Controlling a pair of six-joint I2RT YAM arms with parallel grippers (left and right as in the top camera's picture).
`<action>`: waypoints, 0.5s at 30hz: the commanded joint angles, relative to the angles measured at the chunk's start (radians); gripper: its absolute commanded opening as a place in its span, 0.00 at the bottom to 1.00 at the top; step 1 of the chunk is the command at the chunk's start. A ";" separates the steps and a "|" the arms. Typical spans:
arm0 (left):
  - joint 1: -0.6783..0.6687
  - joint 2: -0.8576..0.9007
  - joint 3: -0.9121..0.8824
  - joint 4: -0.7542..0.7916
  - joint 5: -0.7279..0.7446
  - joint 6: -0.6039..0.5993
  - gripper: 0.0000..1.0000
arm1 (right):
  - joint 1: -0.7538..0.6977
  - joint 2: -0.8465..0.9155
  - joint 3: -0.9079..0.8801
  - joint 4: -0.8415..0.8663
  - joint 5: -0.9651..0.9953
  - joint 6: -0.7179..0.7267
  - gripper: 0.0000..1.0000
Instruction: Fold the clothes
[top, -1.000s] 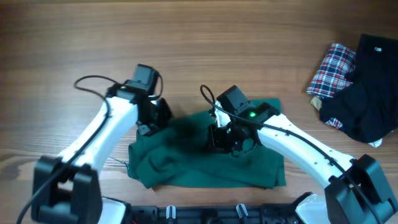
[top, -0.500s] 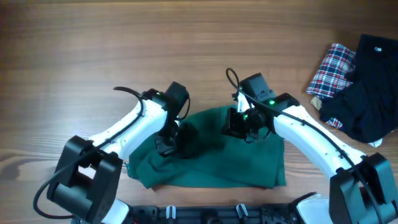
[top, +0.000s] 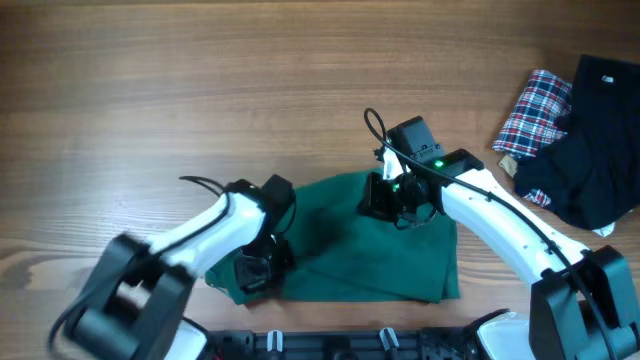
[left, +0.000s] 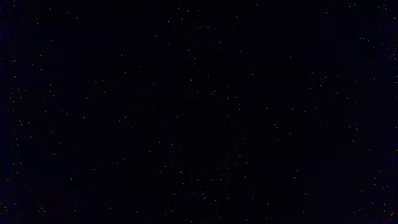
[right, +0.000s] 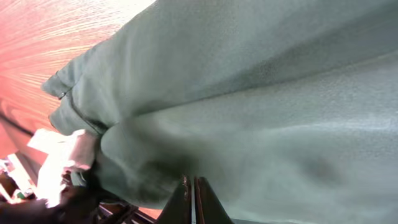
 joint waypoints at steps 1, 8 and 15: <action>-0.002 -0.204 0.006 -0.020 -0.123 -0.084 0.04 | 0.007 0.014 -0.001 -0.003 -0.087 -0.023 0.04; -0.002 -0.371 0.006 0.041 -0.309 -0.140 0.04 | 0.125 0.105 -0.005 0.034 -0.122 -0.005 0.04; -0.002 -0.371 0.006 0.100 -0.375 -0.140 0.14 | 0.158 0.274 -0.005 -0.006 -0.156 -0.022 0.04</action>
